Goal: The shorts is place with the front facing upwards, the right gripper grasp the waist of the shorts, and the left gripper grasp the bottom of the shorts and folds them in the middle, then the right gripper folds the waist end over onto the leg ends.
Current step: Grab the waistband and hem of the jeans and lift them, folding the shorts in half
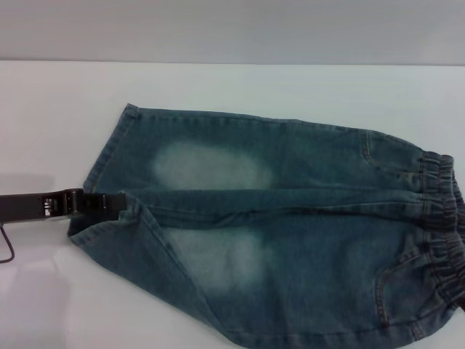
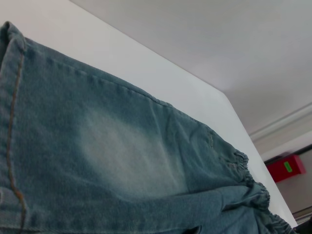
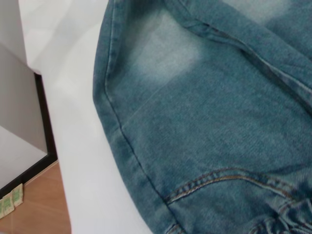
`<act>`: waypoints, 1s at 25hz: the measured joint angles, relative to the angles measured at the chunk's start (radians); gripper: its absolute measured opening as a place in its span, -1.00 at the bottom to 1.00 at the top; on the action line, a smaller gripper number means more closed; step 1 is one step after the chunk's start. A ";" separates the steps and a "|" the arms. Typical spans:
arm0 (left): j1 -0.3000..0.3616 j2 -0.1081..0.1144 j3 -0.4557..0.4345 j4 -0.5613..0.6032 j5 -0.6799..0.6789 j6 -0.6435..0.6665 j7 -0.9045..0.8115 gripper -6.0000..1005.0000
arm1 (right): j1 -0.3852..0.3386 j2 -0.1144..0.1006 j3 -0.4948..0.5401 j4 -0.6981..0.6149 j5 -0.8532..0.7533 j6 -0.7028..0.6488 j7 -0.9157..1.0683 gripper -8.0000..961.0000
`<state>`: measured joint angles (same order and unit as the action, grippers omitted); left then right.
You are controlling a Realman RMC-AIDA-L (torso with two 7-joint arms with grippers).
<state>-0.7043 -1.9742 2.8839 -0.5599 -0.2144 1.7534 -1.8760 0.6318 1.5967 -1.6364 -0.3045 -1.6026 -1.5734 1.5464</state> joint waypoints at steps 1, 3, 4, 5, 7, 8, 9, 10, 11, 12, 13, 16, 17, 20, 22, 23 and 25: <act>0.000 0.000 0.000 0.000 0.000 0.000 0.000 -0.95 | 0.000 -0.001 0.008 0.000 -0.011 -0.006 0.000 0.41; -0.001 0.001 0.000 -0.002 0.000 0.000 -0.001 -0.95 | -0.001 -0.005 0.027 0.000 -0.034 -0.019 0.000 0.41; -0.001 0.001 0.000 -0.002 0.000 0.000 -0.001 -0.95 | -0.001 -0.005 0.042 0.000 -0.048 -0.025 0.000 0.41; -0.002 0.001 0.000 -0.003 0.000 0.000 -0.001 -0.95 | -0.001 -0.007 0.055 0.000 -0.063 -0.032 0.000 0.41; -0.002 0.001 0.000 -0.002 0.000 -0.002 -0.001 -0.95 | -0.001 -0.007 0.073 0.000 -0.085 -0.043 0.000 0.41; -0.002 0.001 0.000 -0.001 0.000 -0.005 -0.001 -0.95 | -0.001 -0.007 0.076 0.000 -0.091 -0.046 0.000 0.41; -0.003 0.001 0.000 -0.001 0.000 -0.007 -0.001 -0.95 | 0.000 -0.007 0.076 0.000 -0.093 -0.047 0.000 0.41; -0.004 0.002 0.000 0.000 0.000 -0.011 -0.001 -0.95 | 0.000 -0.005 0.075 0.000 -0.099 -0.048 0.000 0.41; -0.004 0.002 0.000 0.000 0.000 -0.013 0.000 -0.95 | 0.000 -0.005 0.075 0.000 -0.099 -0.048 0.000 0.41; -0.004 0.002 0.000 0.000 0.000 -0.016 0.000 -0.95 | 0.000 -0.004 0.076 -0.001 -0.104 -0.048 0.000 0.40; -0.004 0.002 0.000 0.000 0.000 -0.016 0.001 -0.95 | 0.000 -0.003 0.077 -0.001 -0.109 -0.047 0.000 0.40; -0.007 0.002 0.000 0.000 0.000 -0.019 0.003 -0.95 | 0.000 0.002 0.080 -0.001 -0.118 -0.036 -0.001 0.33; -0.007 0.001 0.000 0.000 0.000 -0.019 0.003 -0.95 | -0.001 0.003 0.080 -0.001 -0.119 -0.029 -0.004 0.28; -0.009 0.000 0.000 0.000 0.000 -0.022 0.004 -0.95 | -0.007 0.007 0.081 -0.004 -0.121 -0.005 -0.012 0.12; -0.009 0.000 0.000 0.000 0.000 -0.023 0.004 -0.95 | -0.010 0.011 0.081 -0.009 -0.127 0.001 -0.021 0.02; -0.010 0.000 0.000 0.000 0.000 -0.022 0.004 -0.95 | -0.012 0.013 0.082 -0.012 -0.130 0.001 -0.028 -0.02; -0.010 0.000 0.000 0.000 0.000 -0.021 0.006 -0.95 | -0.014 0.015 0.083 -0.014 -0.135 0.002 -0.037 -0.11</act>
<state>-0.7148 -1.9745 2.8839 -0.5599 -0.2148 1.7328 -1.8704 0.6176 1.6118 -1.5537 -0.3189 -1.7371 -1.5710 1.5089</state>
